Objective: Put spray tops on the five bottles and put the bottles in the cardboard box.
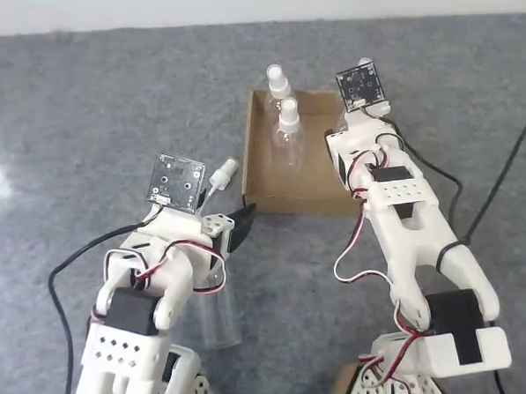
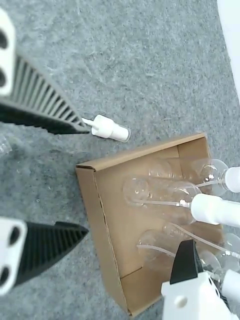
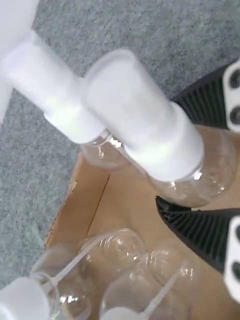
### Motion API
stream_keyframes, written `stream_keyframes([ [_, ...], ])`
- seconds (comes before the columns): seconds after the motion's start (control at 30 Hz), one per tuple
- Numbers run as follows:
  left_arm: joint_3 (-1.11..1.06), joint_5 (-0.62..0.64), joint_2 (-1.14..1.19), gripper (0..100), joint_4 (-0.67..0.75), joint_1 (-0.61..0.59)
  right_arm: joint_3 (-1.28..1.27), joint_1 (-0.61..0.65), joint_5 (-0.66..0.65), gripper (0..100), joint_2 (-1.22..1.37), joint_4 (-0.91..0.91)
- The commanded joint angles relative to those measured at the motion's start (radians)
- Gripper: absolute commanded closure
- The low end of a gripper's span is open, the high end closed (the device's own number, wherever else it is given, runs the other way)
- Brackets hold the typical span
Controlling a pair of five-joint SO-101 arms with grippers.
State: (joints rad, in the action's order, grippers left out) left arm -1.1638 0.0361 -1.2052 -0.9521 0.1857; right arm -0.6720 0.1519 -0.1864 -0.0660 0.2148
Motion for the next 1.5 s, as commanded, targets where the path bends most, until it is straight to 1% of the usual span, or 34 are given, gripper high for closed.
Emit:
stream_keyframes([
  [0.0,0.004,-0.005,-0.014,74,0.021,-0.008,0.04,-0.005,-0.006,86.8,0.002,-0.001],
  [0.13,0.004,-0.005,-0.014,74,0.021,-0.008,0.038,-0.005,-0.011,77.8,0.004,0.001],
  [0.23,0.004,-0.005,-0.014,74,0.021,-0.008,0.038,-0.005,-0.011,75.9,0.002,0.001],
  [1.47,-0.007,-0.006,-0.012,74,0.037,-0.008,0.068,0.025,-0.009,75.6,-0.001,0.002],
])
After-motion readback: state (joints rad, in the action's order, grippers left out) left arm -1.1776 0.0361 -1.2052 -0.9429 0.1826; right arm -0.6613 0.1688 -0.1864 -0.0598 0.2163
